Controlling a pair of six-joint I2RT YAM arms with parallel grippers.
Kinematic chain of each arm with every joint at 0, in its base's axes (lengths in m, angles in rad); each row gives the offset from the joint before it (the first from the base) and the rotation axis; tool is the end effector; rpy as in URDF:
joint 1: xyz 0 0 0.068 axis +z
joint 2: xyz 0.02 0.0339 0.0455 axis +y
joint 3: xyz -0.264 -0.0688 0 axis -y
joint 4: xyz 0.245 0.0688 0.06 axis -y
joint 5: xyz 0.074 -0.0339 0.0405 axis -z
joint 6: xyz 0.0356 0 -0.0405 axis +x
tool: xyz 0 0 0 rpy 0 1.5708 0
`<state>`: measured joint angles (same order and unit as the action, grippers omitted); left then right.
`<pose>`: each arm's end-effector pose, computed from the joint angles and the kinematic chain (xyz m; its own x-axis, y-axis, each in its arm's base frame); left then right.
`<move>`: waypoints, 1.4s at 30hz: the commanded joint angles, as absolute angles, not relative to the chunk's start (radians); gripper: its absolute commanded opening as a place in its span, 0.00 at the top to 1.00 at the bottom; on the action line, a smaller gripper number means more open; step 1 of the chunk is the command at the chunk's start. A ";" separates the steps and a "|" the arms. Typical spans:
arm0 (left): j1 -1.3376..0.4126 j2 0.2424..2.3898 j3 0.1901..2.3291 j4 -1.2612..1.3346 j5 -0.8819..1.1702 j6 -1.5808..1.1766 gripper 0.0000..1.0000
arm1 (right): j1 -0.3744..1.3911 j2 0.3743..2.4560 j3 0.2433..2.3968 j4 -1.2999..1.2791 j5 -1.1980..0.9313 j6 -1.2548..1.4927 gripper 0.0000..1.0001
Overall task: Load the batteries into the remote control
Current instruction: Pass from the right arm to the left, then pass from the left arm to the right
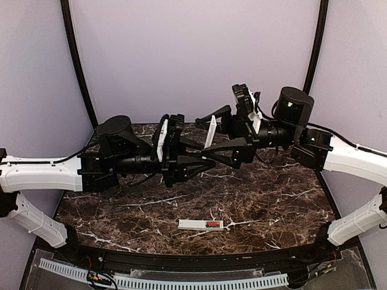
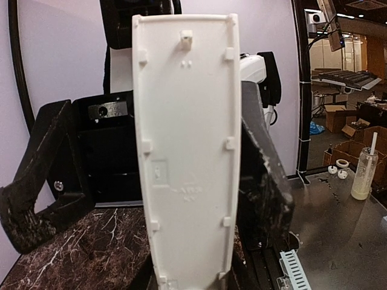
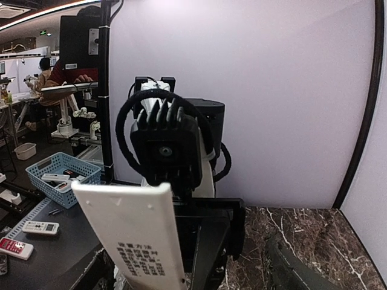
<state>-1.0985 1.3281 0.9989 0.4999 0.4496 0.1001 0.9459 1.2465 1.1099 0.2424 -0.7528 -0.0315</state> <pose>0.1283 -0.2852 0.3654 0.1765 -0.1477 -0.9732 0.9842 0.0433 0.1719 0.1477 0.2463 0.4004 0.0929 0.0895 -0.9916 -0.9872 -0.1217 -0.1035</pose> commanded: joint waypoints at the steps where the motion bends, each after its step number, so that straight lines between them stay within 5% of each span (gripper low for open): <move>1: -1.105 1.340 1.018 0.510 0.449 0.117 1.00 | 0.960 1.286 1.171 0.289 -0.799 0.000 0.25; 6: -1.105 1.341 1.012 0.534 0.433 0.114 1.00 | 0.969 1.292 1.176 0.276 -0.798 -0.009 0.42; 16: -1.105 1.320 0.987 0.597 0.420 0.095 1.00 | 0.969 1.285 1.166 0.232 -0.810 -0.025 0.43; 21: -1.105 1.326 0.994 0.597 0.412 0.087 1.00 | 0.967 1.282 1.171 0.222 -0.817 -0.020 0.63; 34: -1.105 1.338 1.005 0.579 0.421 0.084 1.00 | 0.968 1.279 1.176 0.210 -0.814 -0.009 0.87; 42: -1.105 1.340 0.992 0.569 0.377 0.090 0.72 | 0.968 1.273 1.183 0.156 -0.731 -0.006 0.90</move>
